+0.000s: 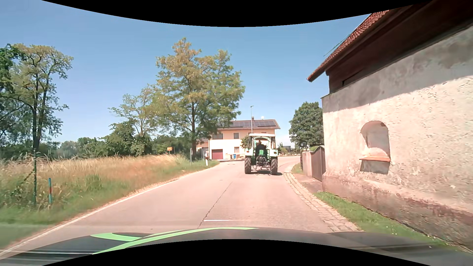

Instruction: Follow the waypoints while adhering to traffic rules and regulations

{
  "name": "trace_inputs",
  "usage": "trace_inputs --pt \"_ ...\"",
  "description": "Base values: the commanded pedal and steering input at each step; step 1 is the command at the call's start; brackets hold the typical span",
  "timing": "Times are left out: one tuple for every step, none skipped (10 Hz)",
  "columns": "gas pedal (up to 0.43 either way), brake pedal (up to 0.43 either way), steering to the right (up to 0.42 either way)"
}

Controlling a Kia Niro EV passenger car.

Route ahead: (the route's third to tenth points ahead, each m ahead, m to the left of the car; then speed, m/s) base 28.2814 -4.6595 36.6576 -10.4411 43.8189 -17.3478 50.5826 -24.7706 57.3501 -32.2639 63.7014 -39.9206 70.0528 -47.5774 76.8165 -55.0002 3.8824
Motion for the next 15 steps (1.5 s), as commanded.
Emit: trace_inputs --pt "0.118 0.000 0.041" --pt "0.118 0.000 0.044" --pt "0.130 0.000 0.048" --pt "0.130 0.000 0.050" --pt "0.130 0.000 0.051" --pt "0.130 0.000 0.051" --pt "0.130 0.000 0.052" --pt "0.130 0.000 0.053" --pt "0.130 0.000 0.053" --pt "0.138 0.000 0.054" --pt "0.138 0.000 0.054" --pt "0.138 0.000 0.054" --pt "0.138 0.000 0.054" --pt "0.138 0.000 0.054" --pt "0.138 0.000 0.054"
